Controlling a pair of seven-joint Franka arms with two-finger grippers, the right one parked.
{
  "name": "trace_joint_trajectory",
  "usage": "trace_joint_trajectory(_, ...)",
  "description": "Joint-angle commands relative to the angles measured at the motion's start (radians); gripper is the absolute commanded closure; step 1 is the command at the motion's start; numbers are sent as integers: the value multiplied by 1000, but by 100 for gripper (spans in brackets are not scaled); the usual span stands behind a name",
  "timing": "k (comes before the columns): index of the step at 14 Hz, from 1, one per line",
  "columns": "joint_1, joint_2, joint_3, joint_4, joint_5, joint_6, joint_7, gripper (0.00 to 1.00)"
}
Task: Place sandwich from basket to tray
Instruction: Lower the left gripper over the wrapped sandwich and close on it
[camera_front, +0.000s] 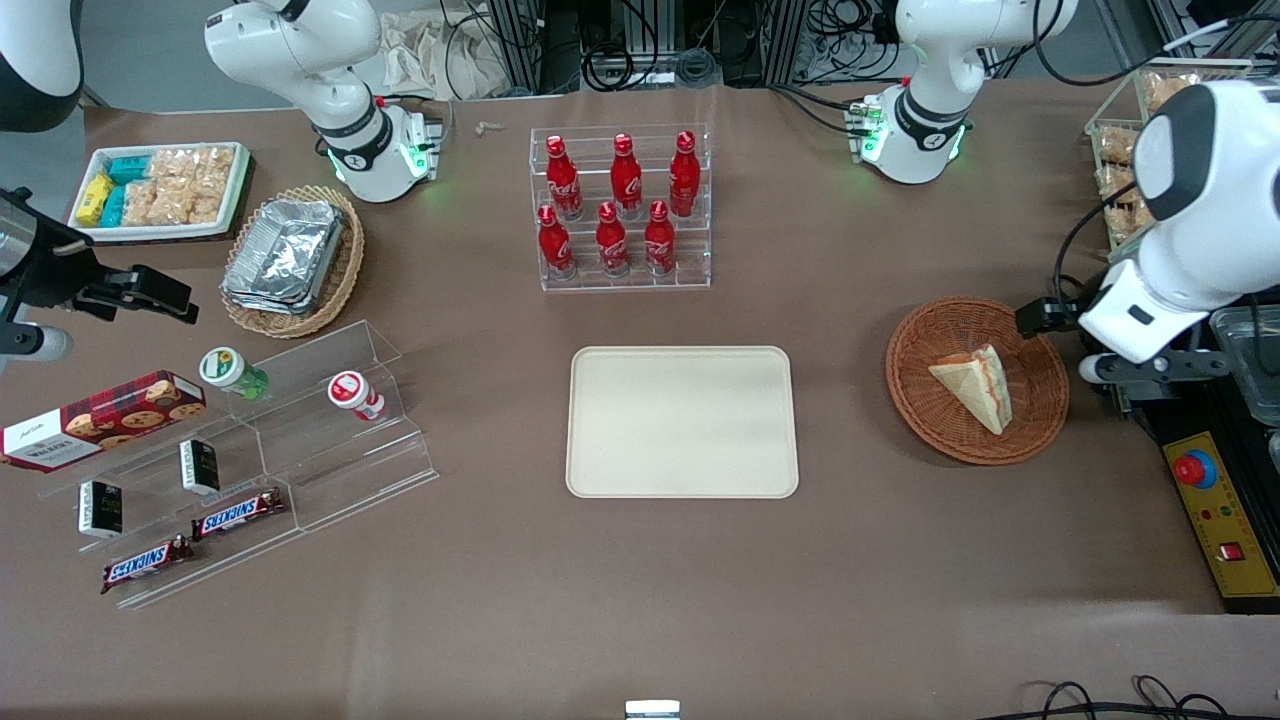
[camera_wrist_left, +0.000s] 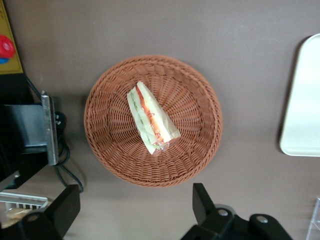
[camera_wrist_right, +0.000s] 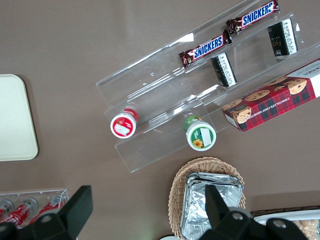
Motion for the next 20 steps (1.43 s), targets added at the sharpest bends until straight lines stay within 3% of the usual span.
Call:
trace_joint_trajectory(1,21,-55,3,-136,6,100,-12,0)
trace_joint_trajectory(4,27,-45,3,-227,6,224,-73,0)
trace_joint_trajectory(8,26,44,3,-229,-11,307,-167,0)
trace_joint_trajectory(13,24,125,2,-232,-11,332,-277,0)
trace_joint_trajectory(17,12,190,0,-235,-5,378,-473,0)
trace_joint_trajectory(20,10,198,0,-268,-2,436,-497,0)
